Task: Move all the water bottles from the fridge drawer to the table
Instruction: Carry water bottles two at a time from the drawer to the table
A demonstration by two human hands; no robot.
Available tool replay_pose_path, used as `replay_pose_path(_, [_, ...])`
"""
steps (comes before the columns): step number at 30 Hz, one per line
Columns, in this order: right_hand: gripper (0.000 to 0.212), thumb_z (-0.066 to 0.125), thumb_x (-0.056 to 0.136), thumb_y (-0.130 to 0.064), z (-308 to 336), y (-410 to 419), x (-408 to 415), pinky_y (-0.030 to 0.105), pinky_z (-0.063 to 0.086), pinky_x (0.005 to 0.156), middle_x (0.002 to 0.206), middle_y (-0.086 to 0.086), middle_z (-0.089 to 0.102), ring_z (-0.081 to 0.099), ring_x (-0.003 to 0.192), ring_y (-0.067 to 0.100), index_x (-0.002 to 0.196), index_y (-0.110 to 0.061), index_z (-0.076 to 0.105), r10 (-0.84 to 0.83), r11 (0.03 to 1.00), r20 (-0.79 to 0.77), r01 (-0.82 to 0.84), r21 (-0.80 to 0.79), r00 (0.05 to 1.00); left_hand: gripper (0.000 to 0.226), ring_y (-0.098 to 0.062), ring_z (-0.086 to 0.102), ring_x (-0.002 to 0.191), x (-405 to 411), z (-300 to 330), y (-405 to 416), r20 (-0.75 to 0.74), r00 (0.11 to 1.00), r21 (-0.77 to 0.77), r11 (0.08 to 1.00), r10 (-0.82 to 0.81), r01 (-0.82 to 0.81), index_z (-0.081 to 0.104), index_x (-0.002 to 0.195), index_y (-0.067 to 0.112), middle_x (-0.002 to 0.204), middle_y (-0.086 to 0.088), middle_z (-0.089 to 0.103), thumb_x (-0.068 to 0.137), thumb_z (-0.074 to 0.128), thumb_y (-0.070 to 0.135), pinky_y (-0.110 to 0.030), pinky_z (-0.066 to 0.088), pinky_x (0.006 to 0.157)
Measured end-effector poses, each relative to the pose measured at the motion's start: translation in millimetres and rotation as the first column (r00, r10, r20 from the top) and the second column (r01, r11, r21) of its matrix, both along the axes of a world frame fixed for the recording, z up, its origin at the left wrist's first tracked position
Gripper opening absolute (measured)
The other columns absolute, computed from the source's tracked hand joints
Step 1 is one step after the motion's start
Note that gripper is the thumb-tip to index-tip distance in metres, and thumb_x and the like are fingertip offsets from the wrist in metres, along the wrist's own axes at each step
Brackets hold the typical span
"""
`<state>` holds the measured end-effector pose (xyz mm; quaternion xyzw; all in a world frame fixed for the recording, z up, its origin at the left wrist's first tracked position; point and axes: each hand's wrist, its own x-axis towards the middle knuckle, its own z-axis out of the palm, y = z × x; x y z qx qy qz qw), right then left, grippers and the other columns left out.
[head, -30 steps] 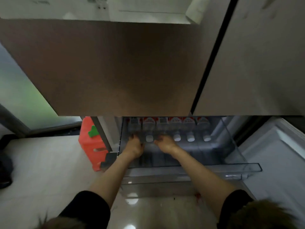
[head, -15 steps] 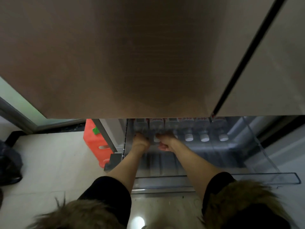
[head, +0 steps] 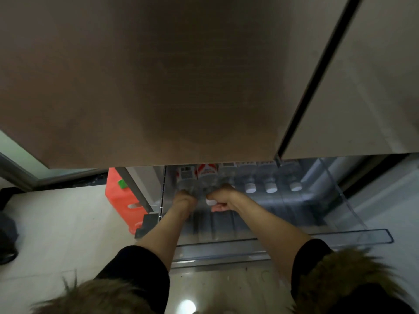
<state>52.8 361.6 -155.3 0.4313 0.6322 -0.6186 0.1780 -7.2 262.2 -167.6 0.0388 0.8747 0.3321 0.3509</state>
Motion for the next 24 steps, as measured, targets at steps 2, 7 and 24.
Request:
replay_pose_path(2, [0.034,0.056,0.091,-0.01,10,-3,5,0.02,0.052,0.046,0.116,0.014,0.054,0.054,0.066,0.015,0.124,-0.003,0.048,-0.037,0.999,-0.031,0.035,-0.036,0.999,0.035,-0.031,0.051,0.119,2,17,-4,-0.016,0.999,0.012,0.999,-0.033,0.033,0.046,0.126,0.001,0.13,-0.017,0.051,0.093,0.047,0.015,-0.031,0.05,0.083])
replay_pose_path(7, [0.006,0.061,0.088,-0.014,40,-11,26,0.015,0.048,0.039,0.089,0.005,0.056,0.054,0.067,0.012,0.09,-0.013,0.056,-0.09,0.996,-0.113,0.088,-0.021,0.99,0.02,-0.035,0.062,0.105,13,56,-22,-0.155,0.986,-0.03,0.998,-0.055,0.051,0.061,0.097,-0.003,0.114,-0.025,0.062,0.09,0.052,0.014,-0.037,0.053,0.086])
replay_pose_path(24, [0.036,0.067,0.081,-0.023,104,-25,99,0.022,0.036,0.071,0.108,0.01,0.063,0.059,0.097,0.022,0.109,-0.004,0.054,0.265,0.631,-0.358,0.12,0.766,0.895,0.023,-0.01,0.055,0.056,44,127,-78,-0.611,0.767,-0.006,0.97,-0.197,0.244,0.056,0.076,0.009,0.068,-0.003,0.059,0.088,0.058,0.029,-0.011,0.045,0.046])
